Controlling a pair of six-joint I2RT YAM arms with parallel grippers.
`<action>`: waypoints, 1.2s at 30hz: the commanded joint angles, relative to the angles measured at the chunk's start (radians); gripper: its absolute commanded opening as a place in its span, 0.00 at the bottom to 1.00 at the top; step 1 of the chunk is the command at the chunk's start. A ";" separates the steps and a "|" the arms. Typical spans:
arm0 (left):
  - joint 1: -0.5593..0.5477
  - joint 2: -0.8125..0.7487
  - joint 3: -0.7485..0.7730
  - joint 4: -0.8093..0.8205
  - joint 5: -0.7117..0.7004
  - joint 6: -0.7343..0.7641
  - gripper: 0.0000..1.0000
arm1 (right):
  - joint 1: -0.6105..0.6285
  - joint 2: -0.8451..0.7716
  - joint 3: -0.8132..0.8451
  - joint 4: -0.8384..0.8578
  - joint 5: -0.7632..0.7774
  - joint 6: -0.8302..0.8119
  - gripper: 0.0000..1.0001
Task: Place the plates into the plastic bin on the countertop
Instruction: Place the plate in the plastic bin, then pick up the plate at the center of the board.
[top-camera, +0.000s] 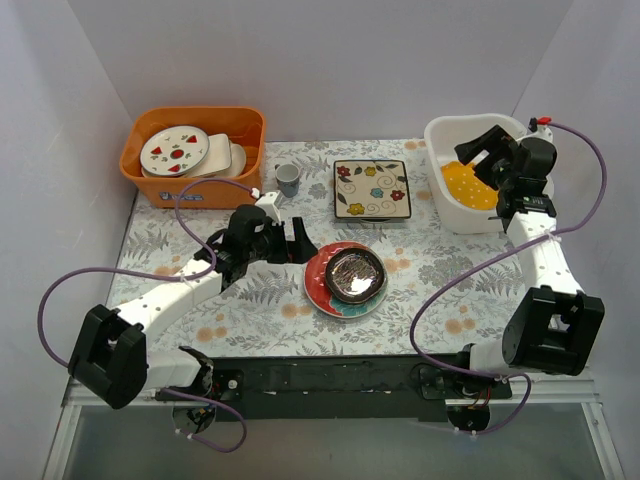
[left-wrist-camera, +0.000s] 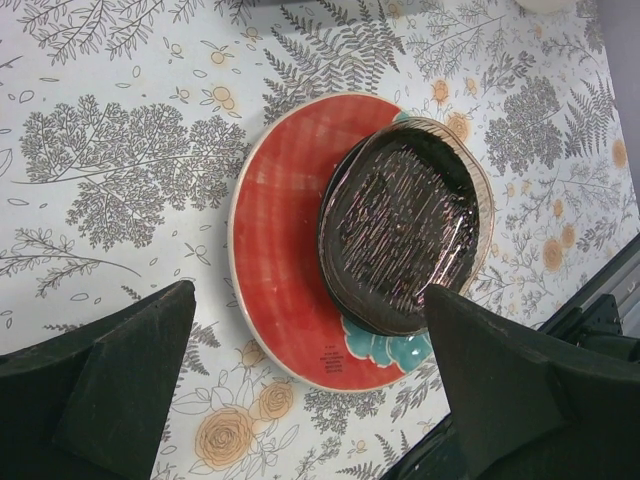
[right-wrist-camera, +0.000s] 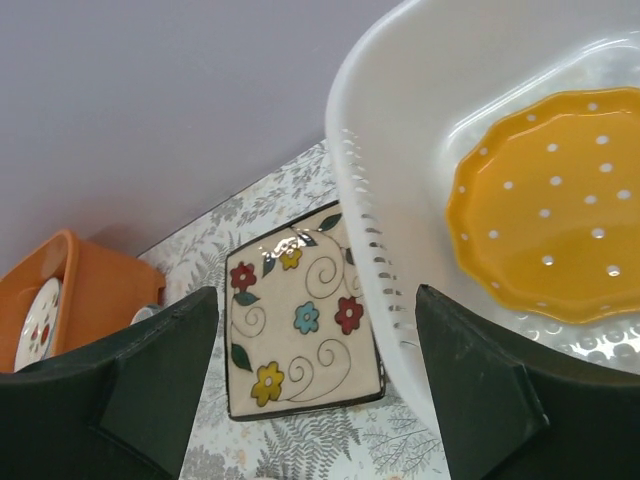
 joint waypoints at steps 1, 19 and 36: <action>-0.006 0.030 0.050 -0.007 0.032 -0.004 0.98 | 0.051 -0.047 0.011 0.004 -0.043 -0.032 0.86; -0.018 0.182 0.067 0.032 0.114 -0.027 0.84 | 0.292 -0.071 -0.088 -0.084 -0.105 -0.094 0.85; -0.059 0.290 0.049 0.099 0.160 -0.053 0.72 | 0.349 -0.130 -0.282 -0.108 -0.184 -0.108 0.83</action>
